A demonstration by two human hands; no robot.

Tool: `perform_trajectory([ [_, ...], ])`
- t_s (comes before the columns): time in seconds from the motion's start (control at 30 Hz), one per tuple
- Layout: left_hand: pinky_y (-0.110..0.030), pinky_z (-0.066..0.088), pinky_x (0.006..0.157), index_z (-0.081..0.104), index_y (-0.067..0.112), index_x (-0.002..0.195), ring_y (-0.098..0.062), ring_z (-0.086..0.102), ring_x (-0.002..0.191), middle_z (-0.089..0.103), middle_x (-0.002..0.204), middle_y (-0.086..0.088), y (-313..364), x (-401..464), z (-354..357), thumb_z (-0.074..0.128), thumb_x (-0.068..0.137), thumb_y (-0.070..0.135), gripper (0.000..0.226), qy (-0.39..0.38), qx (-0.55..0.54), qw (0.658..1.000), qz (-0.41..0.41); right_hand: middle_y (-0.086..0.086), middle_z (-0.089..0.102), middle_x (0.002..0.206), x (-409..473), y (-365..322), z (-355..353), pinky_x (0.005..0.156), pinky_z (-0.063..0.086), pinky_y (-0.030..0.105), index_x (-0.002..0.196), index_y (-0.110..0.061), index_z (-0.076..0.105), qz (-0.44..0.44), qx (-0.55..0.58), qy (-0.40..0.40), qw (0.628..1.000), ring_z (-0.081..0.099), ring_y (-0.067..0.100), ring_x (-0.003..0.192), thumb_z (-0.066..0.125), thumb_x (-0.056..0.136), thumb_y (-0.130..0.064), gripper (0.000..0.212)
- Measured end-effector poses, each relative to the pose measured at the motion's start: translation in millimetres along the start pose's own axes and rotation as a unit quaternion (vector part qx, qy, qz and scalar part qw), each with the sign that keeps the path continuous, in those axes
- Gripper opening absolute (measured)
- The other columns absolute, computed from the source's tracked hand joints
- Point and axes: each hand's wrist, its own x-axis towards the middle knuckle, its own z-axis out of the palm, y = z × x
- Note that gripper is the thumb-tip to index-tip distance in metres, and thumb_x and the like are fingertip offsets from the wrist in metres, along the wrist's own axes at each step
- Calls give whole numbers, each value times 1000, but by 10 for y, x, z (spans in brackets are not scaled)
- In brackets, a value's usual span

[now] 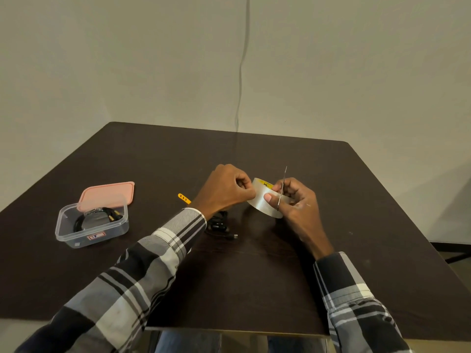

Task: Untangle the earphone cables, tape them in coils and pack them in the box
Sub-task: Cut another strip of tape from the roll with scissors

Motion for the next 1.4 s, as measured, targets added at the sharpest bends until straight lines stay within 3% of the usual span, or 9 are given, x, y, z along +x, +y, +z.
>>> perform_trajectory([
  [0.3,-16,42,53,66,16,65,-6,51,50,62,59,6,-54,13,143,70,77,23,14,27,1,1000,3,11,66,83,0,1,1,60,51,27,86,-8,65,-2,15,7,1000,61,13,72,80,83,-11,16],
  [0.5,-22,42,53,63,16,64,-4,48,49,60,58,7,-65,32,172,67,77,21,14,33,-45,998,-25,1,65,78,11,26,2,59,48,24,83,-10,65,8,37,25,999,59,12,70,81,82,-11,17],
  [0.67,-31,56,66,74,10,84,-16,68,66,73,76,-5,-123,1,133,71,85,14,6,22,-212,974,-80,3,66,80,31,43,-12,60,48,22,87,-3,64,11,50,50,997,61,11,73,80,82,-8,17],
  [0.77,-20,54,61,76,7,99,-18,71,78,75,92,-8,-115,-48,150,78,83,21,21,20,-269,959,-89,2,66,79,33,51,-11,60,47,21,87,-5,64,12,50,45,998,60,10,72,80,83,-9,17],
  [0.87,-22,50,55,77,2,96,-18,68,71,75,88,-11,-113,-43,198,78,82,17,20,47,-273,958,-77,2,65,79,26,61,-14,60,47,22,85,-8,64,12,45,35,998,59,11,72,81,83,-10,17],
  [0.97,-32,51,54,78,5,90,-17,66,63,73,78,-6,-149,-16,217,77,84,17,14,60,-264,960,-74,1,65,79,27,62,-21,60,46,21,84,-9,64,11,45,32,998,59,12,72,80,83,-10,17],
  [1.07,-29,52,55,77,7,87,-9,64,58,70,72,3,-168,-7,237,76,84,17,10,78,-207,974,-48,4,65,78,26,54,-11,60,47,21,85,-8,63,6,33,30,999,60,11,73,80,83,-11,17],
  [1.2,-23,48,62,76,11,85,-8,61,67,68,80,3,-179,-25,309,72,87,21,11,115,-59,992,13,6,66,79,18,42,-13,59,49,21,86,-5,64,6,21,35,999,61,8,72,80,83,-11,18],
  [1.4,-29,54,62,71,12,78,-11,62,67,69,80,2,-128,-29,343,68,81,15,5,152,-4,987,49,4,67,81,14,42,-21,60,50,21,86,-6,64,12,21,39,999,61,7,72,81,82,-10,17],
])
